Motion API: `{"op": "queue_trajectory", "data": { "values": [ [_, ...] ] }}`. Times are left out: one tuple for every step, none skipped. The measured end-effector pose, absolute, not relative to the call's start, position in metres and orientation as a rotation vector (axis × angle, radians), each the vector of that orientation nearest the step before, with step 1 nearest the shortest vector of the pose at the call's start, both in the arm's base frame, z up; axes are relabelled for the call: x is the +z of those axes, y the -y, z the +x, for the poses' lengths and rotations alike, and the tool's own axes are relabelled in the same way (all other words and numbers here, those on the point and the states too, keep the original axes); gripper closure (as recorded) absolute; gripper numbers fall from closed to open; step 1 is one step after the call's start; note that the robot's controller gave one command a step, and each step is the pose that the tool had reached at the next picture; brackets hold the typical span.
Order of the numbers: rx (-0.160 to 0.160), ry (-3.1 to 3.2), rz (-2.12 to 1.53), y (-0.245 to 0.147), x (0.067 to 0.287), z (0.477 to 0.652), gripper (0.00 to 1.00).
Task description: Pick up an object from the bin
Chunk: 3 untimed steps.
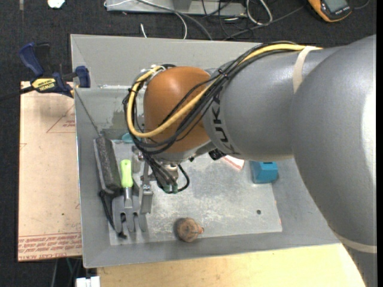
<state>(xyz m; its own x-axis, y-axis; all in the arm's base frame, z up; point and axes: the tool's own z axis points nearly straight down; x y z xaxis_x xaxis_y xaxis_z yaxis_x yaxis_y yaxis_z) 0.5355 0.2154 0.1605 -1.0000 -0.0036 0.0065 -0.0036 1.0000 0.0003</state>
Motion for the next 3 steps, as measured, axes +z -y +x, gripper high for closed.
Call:
{"op": "queue_trajectory", "data": {
  "values": [
    [-0.002, 3.141, 0.0, -0.215, 0.164, 0.538, 0.0],
    [-0.003, 3.067, 0.681, -0.231, 0.107, 0.518, 0.0],
    [-0.004, 3.028, 0.846, -0.232, 0.125, 0.512, 0.0]
  ]
}}
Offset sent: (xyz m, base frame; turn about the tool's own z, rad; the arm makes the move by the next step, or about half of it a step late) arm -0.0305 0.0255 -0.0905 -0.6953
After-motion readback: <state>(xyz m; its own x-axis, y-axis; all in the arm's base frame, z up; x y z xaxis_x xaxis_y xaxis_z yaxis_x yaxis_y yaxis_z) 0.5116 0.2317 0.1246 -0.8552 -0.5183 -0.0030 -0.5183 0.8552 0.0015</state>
